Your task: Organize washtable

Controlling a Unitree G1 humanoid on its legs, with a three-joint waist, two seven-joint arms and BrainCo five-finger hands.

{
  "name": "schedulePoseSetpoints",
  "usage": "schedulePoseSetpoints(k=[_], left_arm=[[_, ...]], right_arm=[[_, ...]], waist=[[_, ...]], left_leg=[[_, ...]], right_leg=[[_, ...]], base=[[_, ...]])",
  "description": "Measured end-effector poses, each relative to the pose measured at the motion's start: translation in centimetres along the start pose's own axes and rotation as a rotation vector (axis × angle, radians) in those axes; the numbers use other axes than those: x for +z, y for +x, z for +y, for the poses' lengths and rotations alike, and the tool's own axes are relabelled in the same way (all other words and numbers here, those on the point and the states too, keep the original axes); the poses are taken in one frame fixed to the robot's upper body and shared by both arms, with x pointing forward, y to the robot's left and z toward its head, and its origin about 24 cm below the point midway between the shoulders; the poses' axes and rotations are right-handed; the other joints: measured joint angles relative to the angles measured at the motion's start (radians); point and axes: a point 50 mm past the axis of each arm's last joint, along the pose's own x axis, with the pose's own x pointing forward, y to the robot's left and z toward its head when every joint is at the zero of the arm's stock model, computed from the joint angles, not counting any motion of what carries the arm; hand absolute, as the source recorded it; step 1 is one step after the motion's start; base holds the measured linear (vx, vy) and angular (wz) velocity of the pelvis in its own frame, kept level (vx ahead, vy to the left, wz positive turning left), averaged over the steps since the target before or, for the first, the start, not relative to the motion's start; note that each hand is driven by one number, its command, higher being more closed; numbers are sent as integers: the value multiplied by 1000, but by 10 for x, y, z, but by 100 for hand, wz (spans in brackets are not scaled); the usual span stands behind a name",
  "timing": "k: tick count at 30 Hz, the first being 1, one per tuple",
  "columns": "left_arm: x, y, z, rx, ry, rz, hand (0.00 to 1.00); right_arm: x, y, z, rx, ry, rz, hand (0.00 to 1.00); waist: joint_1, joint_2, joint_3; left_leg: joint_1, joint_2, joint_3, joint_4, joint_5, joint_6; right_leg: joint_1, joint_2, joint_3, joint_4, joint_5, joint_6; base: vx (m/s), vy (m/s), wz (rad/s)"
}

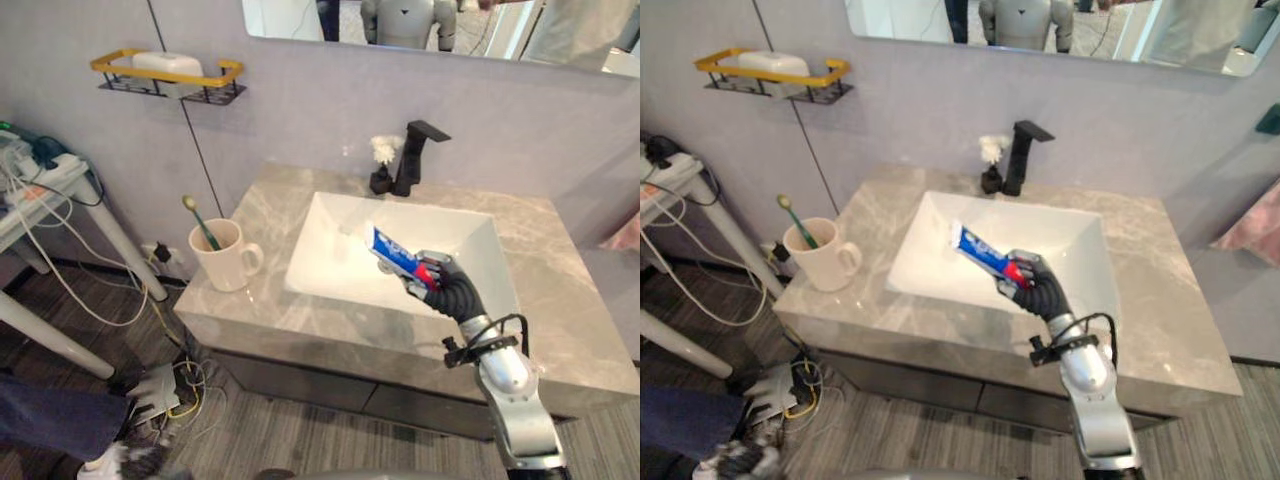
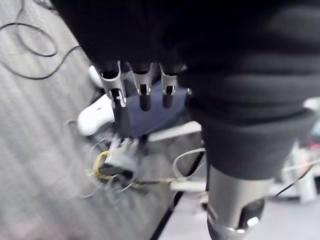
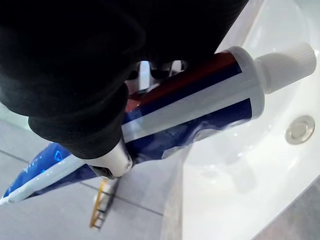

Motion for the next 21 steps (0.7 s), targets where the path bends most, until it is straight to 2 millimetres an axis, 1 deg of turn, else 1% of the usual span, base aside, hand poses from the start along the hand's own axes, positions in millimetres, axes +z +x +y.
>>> schedulePoseSetpoints(k=[2,3,4,5,6,7,8,10,12,13,15,16,18,21], left_arm=[[28,1,10,81,-96,-116,0],[34,1,12,95,-115,-139,0],[45,0,12,120,-140,-183,0],[55,-2,11,128,-158,-227,0],[60,-3,11,129,-165,-246,0],[70,-5,8,128,-181,-288,0],[85,-11,5,114,-200,-353,0],[99,-17,0,88,-209,-422,0],[119,-29,-10,21,-236,-520,0],[124,-34,-14,0,-241,-547,0],[148,-54,-30,-111,-257,-678,0],[153,-60,-33,-142,-267,-711,0],[173,-85,-45,-269,-308,-835,0],[185,-107,-56,-394,-342,-921,0]], right_arm=[[0,0,2,-6,12,0,100],[0,1,2,-8,17,-1,100],[0,1,3,-11,24,-1,100],[0,1,5,-9,29,2,100],[-1,1,5,-7,29,4,100],[-1,1,5,-5,29,5,100],[-1,1,5,-5,29,6,100],[-1,1,5,-5,30,8,100],[-2,2,5,-5,30,11,100],[-2,2,6,-5,31,13,100],[-3,3,7,-4,38,16,100],[-3,3,7,-5,41,16,100],[-2,4,11,-2,58,10,100],[-1,5,16,8,76,4,100]], waist=[[2,6,-8],[2,8,-10],[3,13,-13],[2,16,-14],[2,17,-16],[3,17,-16],[3,17,-16],[2,17,-17],[2,14,-18],[1,14,-18],[2,13,-19],[1,13,-19],[-1,14,-19],[-2,14,-19]], left_leg=[[-2,0,-5,-1,0,0],[-1,0,-7,-1,0,0],[-1,-1,-12,-1,0,0],[1,-1,-19,-1,0,0],[1,-1,-21,-1,0,0],[1,-1,-23,-1,1,0],[0,-1,-23,-1,1,0],[1,-1,-22,0,1,0],[1,-1,-22,0,1,0],[1,-1,-22,0,1,0],[1,-1,-22,1,1,0],[1,-1,-22,1,1,0],[2,-1,-21,1,1,0],[5,-1,-19,1,2,0]], right_leg=[[1,0,-4,0,-1,-1],[3,0,-6,0,-1,-1],[7,0,-11,0,-1,-1],[15,0,-21,-2,-2,-1],[16,0,-23,-2,-3,-1],[17,0,-25,-2,-4,-1],[16,0,-25,-2,-4,-1],[16,0,-24,-2,-4,-1],[16,0,-24,-2,-3,-1],[16,0,-24,-2,-3,-1],[16,0,-24,-2,-3,-1],[17,0,-24,-2,-3,-1],[17,0,-23,-2,-3,-1],[17,0,-21,-2,-3,-1]], base=[[0,0,6],[0,0,10],[1,-3,14],[1,-11,15],[0,-14,12],[-8,-17,4],[0,0,0],[0,0,0],[0,0,0],[0,0,0],[0,0,0],[0,0,0],[0,0,0],[0,0,0]])
